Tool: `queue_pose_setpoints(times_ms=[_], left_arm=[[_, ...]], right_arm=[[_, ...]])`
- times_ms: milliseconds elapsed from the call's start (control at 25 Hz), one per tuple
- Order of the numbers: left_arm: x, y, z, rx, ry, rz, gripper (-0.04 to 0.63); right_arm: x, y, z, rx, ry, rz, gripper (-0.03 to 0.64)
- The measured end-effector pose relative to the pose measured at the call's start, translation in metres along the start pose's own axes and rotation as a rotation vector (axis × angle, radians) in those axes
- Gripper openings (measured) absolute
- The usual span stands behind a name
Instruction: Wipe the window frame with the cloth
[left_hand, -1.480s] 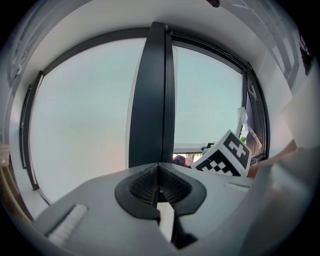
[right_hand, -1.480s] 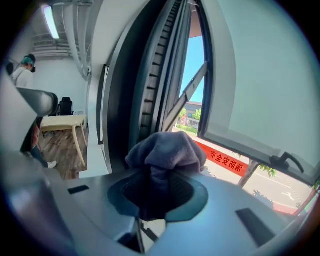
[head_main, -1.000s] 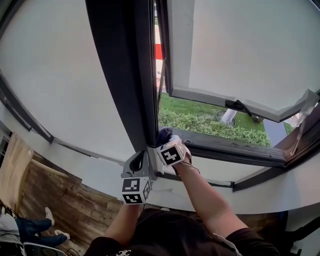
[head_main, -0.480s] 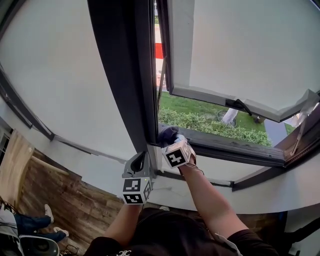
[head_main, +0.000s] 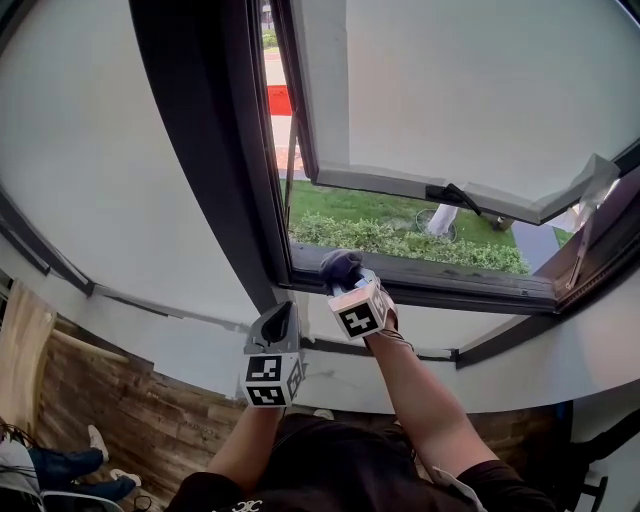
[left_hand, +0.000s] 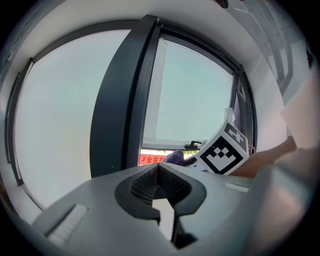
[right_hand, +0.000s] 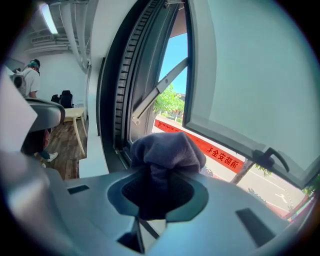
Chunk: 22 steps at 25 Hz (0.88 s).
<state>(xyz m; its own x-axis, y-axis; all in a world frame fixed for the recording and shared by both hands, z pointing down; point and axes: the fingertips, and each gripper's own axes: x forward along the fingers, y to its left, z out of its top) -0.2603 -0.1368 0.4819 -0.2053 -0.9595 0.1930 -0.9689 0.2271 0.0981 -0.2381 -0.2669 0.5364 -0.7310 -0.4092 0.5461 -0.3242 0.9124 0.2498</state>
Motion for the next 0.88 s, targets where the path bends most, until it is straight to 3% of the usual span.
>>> queue_pose_setpoints(times_ms=[880], left_arm=[[0.014, -0.049, -0.017, 0.042, 0.055, -0.109, 0.008]], right_arm=[[-0.047, -0.066, -0.051, 0.116, 0.011, -0.123, 0.075]])
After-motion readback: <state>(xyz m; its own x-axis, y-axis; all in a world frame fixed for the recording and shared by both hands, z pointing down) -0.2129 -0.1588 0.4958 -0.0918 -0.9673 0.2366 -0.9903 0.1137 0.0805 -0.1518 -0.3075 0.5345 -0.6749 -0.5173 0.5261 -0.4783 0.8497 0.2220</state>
